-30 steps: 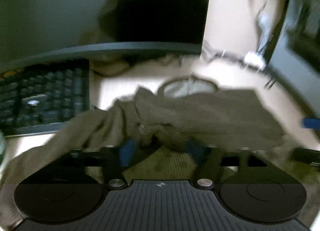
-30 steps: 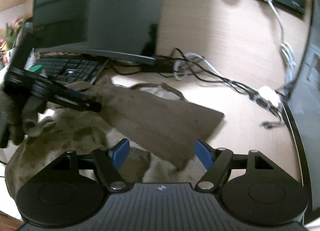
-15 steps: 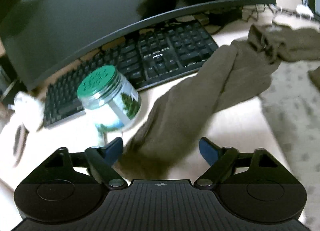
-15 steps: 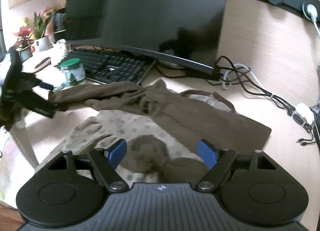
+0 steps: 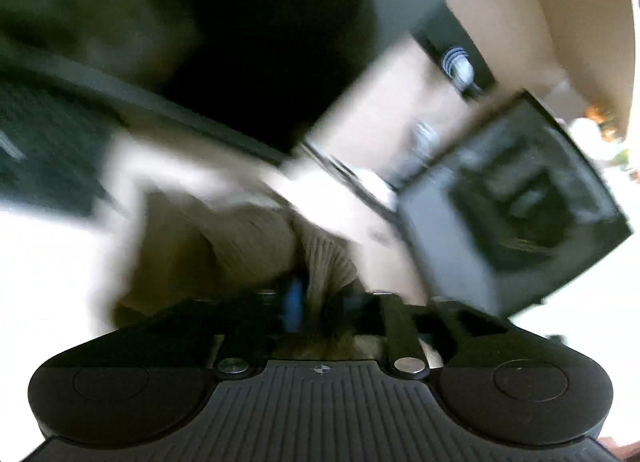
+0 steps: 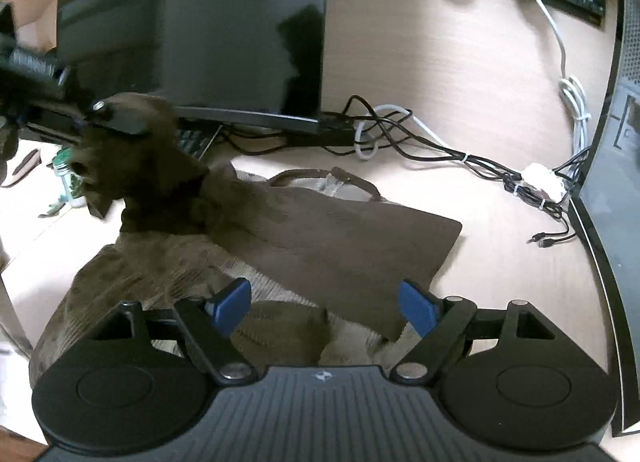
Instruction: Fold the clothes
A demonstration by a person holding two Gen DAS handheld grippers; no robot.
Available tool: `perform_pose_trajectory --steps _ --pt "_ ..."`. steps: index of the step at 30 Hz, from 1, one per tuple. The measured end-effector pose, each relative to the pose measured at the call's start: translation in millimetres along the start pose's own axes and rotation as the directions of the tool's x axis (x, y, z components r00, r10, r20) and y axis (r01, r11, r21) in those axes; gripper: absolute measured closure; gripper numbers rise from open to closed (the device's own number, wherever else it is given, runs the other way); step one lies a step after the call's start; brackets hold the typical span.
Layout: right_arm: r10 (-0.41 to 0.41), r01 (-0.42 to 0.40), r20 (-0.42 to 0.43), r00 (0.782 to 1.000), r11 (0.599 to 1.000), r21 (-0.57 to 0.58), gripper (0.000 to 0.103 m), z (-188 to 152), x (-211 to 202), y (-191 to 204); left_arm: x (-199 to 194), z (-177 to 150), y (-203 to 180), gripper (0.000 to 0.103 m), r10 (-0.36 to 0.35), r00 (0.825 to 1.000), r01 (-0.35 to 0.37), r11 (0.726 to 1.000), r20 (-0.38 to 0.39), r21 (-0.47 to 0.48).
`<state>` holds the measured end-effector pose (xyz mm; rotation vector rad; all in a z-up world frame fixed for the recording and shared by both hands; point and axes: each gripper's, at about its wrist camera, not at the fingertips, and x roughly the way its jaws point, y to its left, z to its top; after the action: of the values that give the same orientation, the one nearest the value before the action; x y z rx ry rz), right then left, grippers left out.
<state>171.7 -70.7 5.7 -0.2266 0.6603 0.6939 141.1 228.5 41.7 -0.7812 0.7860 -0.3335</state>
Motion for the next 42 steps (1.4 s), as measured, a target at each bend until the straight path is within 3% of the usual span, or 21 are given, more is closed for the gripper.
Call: perform_pose_trajectory --steps 2,5,9,12,13,15,16,18,20,21,24,25,27,28,29,32,36,39,40,41,42 --pt "0.004 -0.003 -0.009 1.0 1.0 0.006 0.018 1.9 3.6 -5.3 17.8 -9.5 -6.1 0.021 -0.049 0.996 0.046 0.998 -0.08 -0.036" --pt "0.019 -0.019 -0.024 1.0 1.0 -0.011 0.017 2.0 9.0 -6.5 20.6 -23.2 -3.5 0.011 0.007 0.994 -0.008 1.0 -0.111 -0.014" --pt "0.091 -0.087 -0.04 0.995 0.993 0.077 0.018 4.4 16.1 -11.4 -3.1 -33.8 15.6 0.01 0.12 0.992 -0.121 0.992 -0.04 -0.038" --pt "0.202 -0.177 -0.079 0.976 0.952 0.249 0.018 6.2 30.8 -14.3 -22.4 -33.7 23.6 0.009 0.238 0.97 -0.236 0.971 0.051 -0.047" --pt "0.234 -0.189 -0.106 0.967 0.928 0.322 0.023 3.5 39.2 -15.2 -27.6 -32.8 25.8 0.009 0.27 0.96 -0.268 0.962 0.076 -0.045" --pt "0.28 -0.192 -0.171 0.944 0.895 0.403 0.053 -3.2 57.4 -11.0 -37.9 -30.8 30.3 0.009 0.333 0.934 -0.331 0.943 0.127 -0.042" --pt "0.275 -0.189 -0.193 0.942 0.909 0.37 0.068 -1.9 62.3 -3.7 -40.9 -29.7 30.7 0.009 0.346 0.927 -0.344 0.938 0.144 -0.04" --pt "0.216 -0.18 -0.165 0.962 0.961 0.209 0.093 14.0 56.1 13.7 -44.3 -27.0 29.2 0.009 0.35 0.922 -0.35 0.936 0.166 -0.034" --pt "0.128 -0.128 -0.022 0.992 0.992 -0.019 0.092 43.3 28.6 27.6 -47.7 -24.3 27.7 0.008 0.354 0.916 -0.355 0.934 0.187 -0.028" --pt "0.076 -0.066 0.074 0.994 0.99 -0.123 0.092 58.0 11.6 31.6 -49.4 -23.0 26.9 0.008 0.356 0.913 -0.358 0.933 0.198 -0.025" --pt "0.002 0.066 0.215 0.977 0.949 -0.309 0.09 84.3 -16.2 32.5 -41.2 -21.7 26.9 0.007 0.342 0.92 -0.345 0.938 0.193 -0.014" --pt "-0.006 0.083 0.222 0.975 0.937 -0.339 0.084 87.5 -19.7 29.9 -37.0 -22.6 27.2 0.007 0.337 0.924 -0.341 0.94 0.183 -0.009" --pt "-0.008 0.055 0.143 0.99 0.941 -0.334 0.059 79.4 -12.6 18.5 -25.0 -25.8 26.2 0.007 0.334 0.931 -0.34 0.94 0.149 0.016" --pt "-0.027 0.051 0.08 0.996 0.945 -0.324 0.039 70.1 -4.8 12.3 -18.7 -28.1 25.7 0.007 0.335 0.933 -0.342 0.939 0.129 0.035" --pt "-0.045 0.05 0.025 0.999 0.95 -0.308 0.035 59.4 1.7 5.5 -12.4 -30.8 25.3 0.007 0.339 0.934 -0.346 0.936 0.109 0.055" --pt "-0.044 0.03 -0.078 0.996 0.984 -0.174 0.035 33.1 8.2 -22.1 4.1 -37.1 23.2 0.006 0.359 0.931 -0.364 0.924 0.066 0.114" --pt "0.093 -0.085 -0.056 0.994 0.987 0.135 0.034 24.6 1.8 -64.4 19.8 -37.4 24.7 0.006 0.384 0.922 -0.388 0.912 0.056 0.132" --pt "0.103 -0.096 -0.039 0.994 0.984 0.153 0.035 29.0 8.4 -63.7 26.3 -33.5 27.2 0.006 0.387 0.92 -0.391 0.913 0.057 0.112" --pt "0.1 -0.094 -0.035 0.994 0.985 0.144 0.043 31.1 10.8 -61.6 27.6 -30.8 26.8 0.006 0.388 0.92 -0.392 0.914 0.063 0.106" --pt "0.097 -0.092 -0.03 0.995 0.986 0.136 0.067 33.2 13.2 -59.5 28.5 -27.4 26.1 0.006 0.388 0.919 -0.394 0.914 0.072 0.101" --pt "0.094 -0.09 -0.026 0.995 0.988 0.127 0.077 35.3 15.6 -57.4 29.3 -24.1 25.4 0.006 0.389 0.918 -0.395 0.914 0.081 0.095"
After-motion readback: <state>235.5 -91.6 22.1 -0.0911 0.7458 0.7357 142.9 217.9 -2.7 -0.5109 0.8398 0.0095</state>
